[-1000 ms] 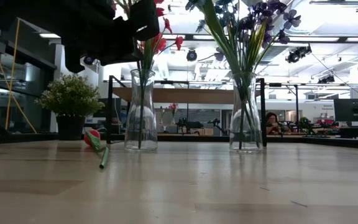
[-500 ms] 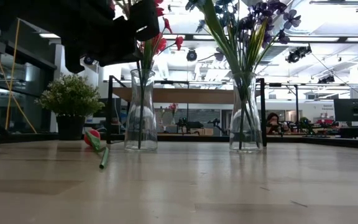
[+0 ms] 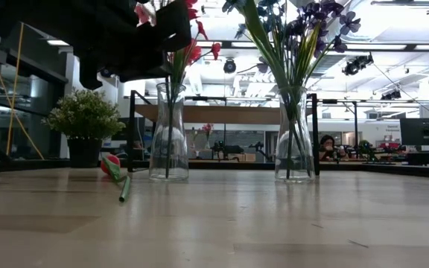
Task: Pick and place flowers into a vace then onto a shelf
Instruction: Put the red flowers into the left transparent vase
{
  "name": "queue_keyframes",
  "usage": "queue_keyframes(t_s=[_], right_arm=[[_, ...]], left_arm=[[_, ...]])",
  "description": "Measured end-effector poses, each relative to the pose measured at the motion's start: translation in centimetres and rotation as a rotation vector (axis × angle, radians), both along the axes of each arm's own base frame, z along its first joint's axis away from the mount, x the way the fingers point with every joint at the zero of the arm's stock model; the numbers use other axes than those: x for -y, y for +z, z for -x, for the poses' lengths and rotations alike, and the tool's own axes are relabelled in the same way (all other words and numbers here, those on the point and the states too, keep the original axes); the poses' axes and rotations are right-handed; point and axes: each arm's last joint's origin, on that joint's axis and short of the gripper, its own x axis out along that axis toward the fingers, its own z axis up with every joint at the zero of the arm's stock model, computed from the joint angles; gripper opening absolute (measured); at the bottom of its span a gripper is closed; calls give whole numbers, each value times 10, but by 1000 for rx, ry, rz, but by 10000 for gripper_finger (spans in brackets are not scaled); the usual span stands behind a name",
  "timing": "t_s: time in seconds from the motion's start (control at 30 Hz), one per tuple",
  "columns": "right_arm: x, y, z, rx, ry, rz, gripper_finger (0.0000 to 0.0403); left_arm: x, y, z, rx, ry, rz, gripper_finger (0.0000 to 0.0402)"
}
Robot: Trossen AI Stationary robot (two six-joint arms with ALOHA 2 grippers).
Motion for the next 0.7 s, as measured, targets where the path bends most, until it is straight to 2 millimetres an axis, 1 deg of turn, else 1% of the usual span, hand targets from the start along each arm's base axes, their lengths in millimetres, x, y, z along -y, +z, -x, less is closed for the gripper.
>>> queue_keyframes(t_s=[0.13,0.37,0.7], right_arm=[[0,0,0,-4,0,2,54],[0,-1,0,-6,0,3,58],[0,-1,0,-7,4,3,58]], left_arm=[[1,0,0,0,-3,0,103],[8,0,4,-22,-29,-13,127],[16,0,7,-58,-59,-31,144]])
